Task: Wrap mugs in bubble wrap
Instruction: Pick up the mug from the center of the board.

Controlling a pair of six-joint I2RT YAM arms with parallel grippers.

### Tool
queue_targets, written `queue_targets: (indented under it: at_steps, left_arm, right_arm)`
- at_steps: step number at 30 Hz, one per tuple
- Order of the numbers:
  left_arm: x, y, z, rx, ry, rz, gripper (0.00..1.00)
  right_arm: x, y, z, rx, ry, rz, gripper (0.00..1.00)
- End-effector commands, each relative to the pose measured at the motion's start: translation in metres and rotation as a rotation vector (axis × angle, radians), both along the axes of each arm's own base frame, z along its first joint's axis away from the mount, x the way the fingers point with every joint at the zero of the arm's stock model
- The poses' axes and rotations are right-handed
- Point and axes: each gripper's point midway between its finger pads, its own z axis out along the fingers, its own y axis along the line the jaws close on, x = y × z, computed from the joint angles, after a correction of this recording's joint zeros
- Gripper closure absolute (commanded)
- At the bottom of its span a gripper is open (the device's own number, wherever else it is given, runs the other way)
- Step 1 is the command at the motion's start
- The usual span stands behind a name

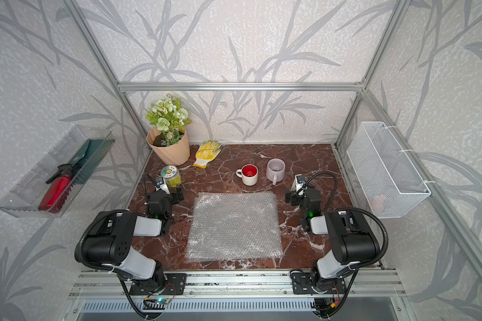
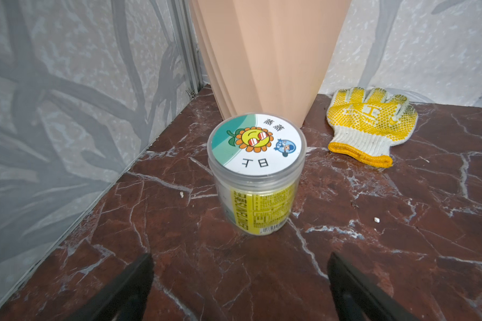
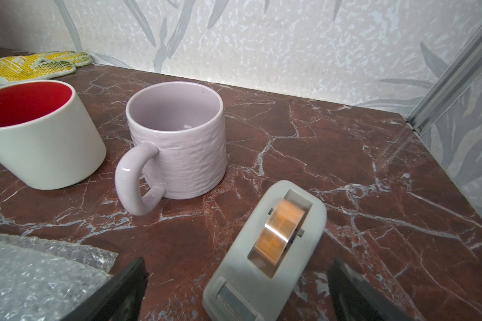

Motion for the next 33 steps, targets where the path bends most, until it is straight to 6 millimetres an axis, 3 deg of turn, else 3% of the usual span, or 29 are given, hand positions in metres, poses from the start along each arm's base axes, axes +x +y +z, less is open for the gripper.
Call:
queue_targets:
  at_steps: [1,6,10,13,15,17,19,25,29,33]
  left_arm:
    - [-0.002,-0.006,0.032,0.062,-0.066,0.022,0.01]
    - [-0.011,-0.006,0.072,0.085,-0.023,0.129,0.01]
    - [-0.035,0.018,0.101,-0.054,-0.032,0.351,0.01]
    - [-0.057,0.029,0.112,-0.147,0.001,0.475,0.01]
    - [-0.07,0.031,0.112,-0.227,0.03,0.517,0.01]
    - [-0.071,0.02,0.106,-0.287,0.081,0.461,0.01]
    - [-0.068,-0.001,0.099,-0.332,0.143,0.328,0.01]
    - [-0.074,-0.073,0.082,-0.347,0.305,0.061,0.01]
    - [-0.084,-0.105,0.07,-0.342,0.39,-0.04,0.01]
    - [-0.092,-0.122,0.063,-0.412,0.423,-0.124,0.01]
  right_arm:
    - [-0.005,-0.002,0.026,0.013,-0.077,-0.011,0.01]
    - [-0.015,-0.005,0.066,0.056,-0.085,-0.041,0.01]
    - [-0.022,-0.028,0.086,0.221,-0.007,-0.233,0.01]
    - [-0.034,-0.048,0.08,0.285,0.123,-0.398,0.01]
    - [-0.038,-0.045,0.079,0.305,0.167,-0.393,0.01]
    - [-0.045,-0.043,0.073,0.355,0.214,-0.407,0.01]
    - [-0.05,-0.029,0.075,0.396,0.248,-0.34,0.01]
    - [-0.054,0.049,0.093,0.507,0.322,0.086,0.01]
    - [-0.06,0.086,0.09,0.439,0.379,0.144,0.01]
    - [-0.063,0.122,0.085,0.291,0.445,0.149,0.11]
